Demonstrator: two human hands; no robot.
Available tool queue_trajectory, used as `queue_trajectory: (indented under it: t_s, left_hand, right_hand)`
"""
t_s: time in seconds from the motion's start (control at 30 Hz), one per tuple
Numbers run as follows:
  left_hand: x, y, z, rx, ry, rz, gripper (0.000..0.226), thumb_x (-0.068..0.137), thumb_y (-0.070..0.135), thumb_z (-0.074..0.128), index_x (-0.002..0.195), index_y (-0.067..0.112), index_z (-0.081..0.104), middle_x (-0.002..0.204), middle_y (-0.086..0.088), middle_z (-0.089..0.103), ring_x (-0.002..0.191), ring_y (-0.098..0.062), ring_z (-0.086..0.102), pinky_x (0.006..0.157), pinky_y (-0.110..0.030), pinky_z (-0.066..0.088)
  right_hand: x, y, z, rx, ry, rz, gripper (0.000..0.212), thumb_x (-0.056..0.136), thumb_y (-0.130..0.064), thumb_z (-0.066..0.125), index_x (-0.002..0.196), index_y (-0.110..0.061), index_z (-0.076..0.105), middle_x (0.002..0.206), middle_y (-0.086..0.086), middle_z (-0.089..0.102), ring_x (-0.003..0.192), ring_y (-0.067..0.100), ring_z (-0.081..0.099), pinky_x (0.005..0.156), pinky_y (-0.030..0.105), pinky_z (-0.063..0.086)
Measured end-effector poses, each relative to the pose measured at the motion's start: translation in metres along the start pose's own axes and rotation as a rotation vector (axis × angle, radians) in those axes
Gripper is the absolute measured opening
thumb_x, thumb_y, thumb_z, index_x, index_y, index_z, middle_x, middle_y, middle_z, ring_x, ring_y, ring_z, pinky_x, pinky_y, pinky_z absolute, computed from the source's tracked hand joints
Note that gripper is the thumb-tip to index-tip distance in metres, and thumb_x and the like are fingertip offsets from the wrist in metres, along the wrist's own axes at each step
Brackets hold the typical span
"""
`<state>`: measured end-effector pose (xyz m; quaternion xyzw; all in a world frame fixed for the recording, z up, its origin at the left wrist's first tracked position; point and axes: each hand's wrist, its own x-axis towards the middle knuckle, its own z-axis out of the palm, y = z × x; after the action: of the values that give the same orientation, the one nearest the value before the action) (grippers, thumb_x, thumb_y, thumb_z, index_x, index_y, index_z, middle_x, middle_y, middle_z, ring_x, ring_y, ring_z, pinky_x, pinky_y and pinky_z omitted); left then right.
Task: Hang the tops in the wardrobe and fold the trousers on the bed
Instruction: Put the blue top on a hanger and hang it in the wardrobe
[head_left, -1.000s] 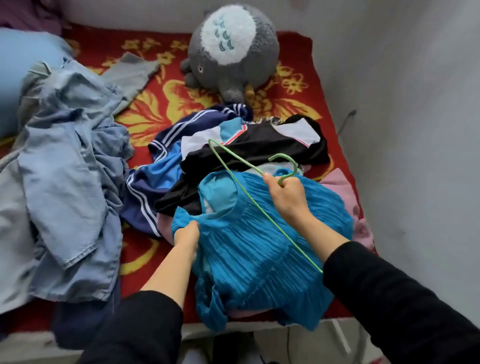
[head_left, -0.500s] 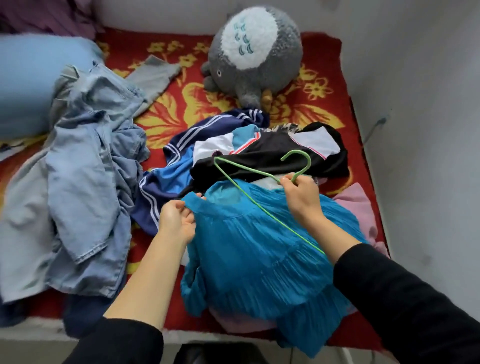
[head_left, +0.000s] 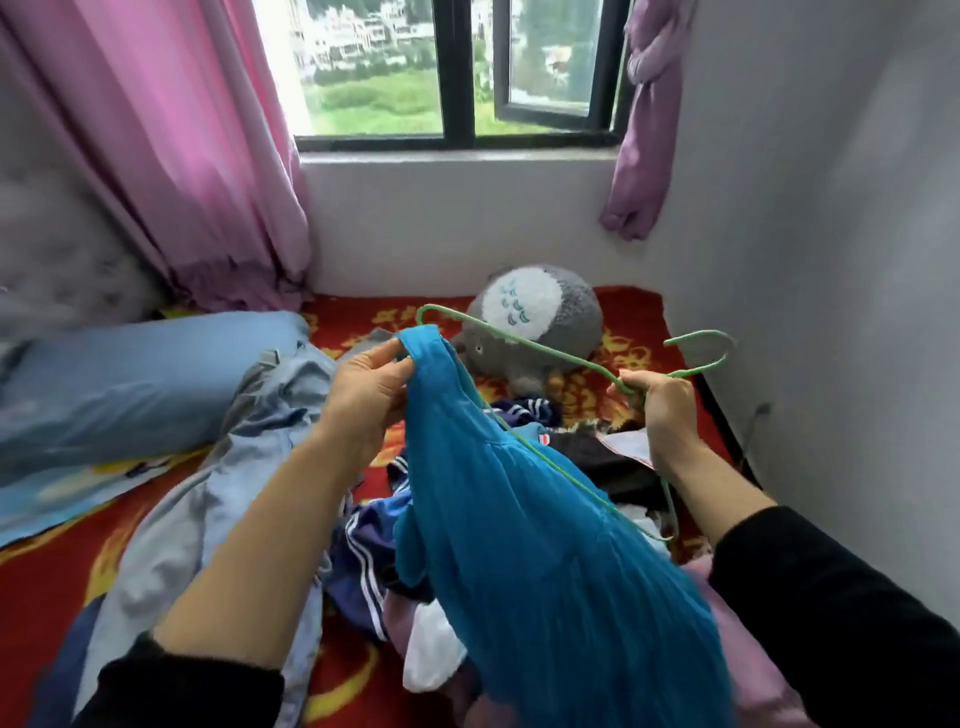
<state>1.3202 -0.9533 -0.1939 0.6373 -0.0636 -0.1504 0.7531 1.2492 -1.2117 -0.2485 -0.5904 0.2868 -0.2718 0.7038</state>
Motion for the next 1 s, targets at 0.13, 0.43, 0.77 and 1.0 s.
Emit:
queue_trajectory:
  t_s: [0.13, 0.43, 0.77, 1.0]
  left_hand:
    - [-0.004, 0.056, -0.009, -0.031, 0.009, 0.159, 0.021, 0.096, 0.007, 0.05, 0.11, 0.011, 0.065, 0.078, 0.005, 0.073, 0.064, -0.007, 0.067, 0.055, -0.018, 0.054]
    - [-0.005, 0.085, -0.045, 0.153, -0.002, 0.289, 0.026, 0.092, 0.014, 0.06, 0.117, 0.01, 0.066, 0.1, -0.005, 0.072, 0.075, -0.011, 0.068, 0.062, -0.02, 0.055]
    - [0.005, 0.067, -0.05, 1.304, -0.161, 0.406, 0.019, 0.075, 0.037, 0.065, 0.09, 0.029, 0.072, 0.062, 0.014, 0.061, 0.059, -0.005, 0.056, 0.061, -0.029, 0.049]
    - [0.005, 0.049, -0.041, 1.081, -0.04, 0.267, 0.037, 0.069, 0.031, 0.066, 0.1, 0.018, 0.05, 0.081, -0.002, 0.06, 0.074, -0.021, 0.056, 0.065, -0.034, 0.048]
  right_hand:
    - [-0.001, -0.033, 0.013, 0.154, 0.03, -0.031, 0.025, 0.086, -0.001, 0.055, 0.063, -0.007, 0.064, 0.041, -0.006, 0.055, 0.037, 0.002, 0.045, 0.043, 0.014, 0.033]
    - [-0.009, -0.038, 0.037, 0.076, -0.028, 0.102, 0.014, 0.086, -0.001, 0.054, 0.083, -0.001, 0.069, 0.042, -0.006, 0.057, 0.033, 0.003, 0.041, 0.036, 0.013, 0.029]
    - [-0.04, -0.079, 0.104, -0.296, -0.444, -0.173, 0.024, 0.081, 0.006, 0.061, 0.06, -0.006, 0.061, 0.044, -0.005, 0.053, 0.039, 0.001, 0.046, 0.043, 0.014, 0.035]
    - [-0.053, -0.071, 0.134, -0.475, -0.531, -0.461, 0.013, 0.084, -0.01, 0.068, 0.076, -0.019, 0.063, 0.077, 0.014, 0.062, 0.068, 0.023, 0.058, 0.065, 0.041, 0.053]
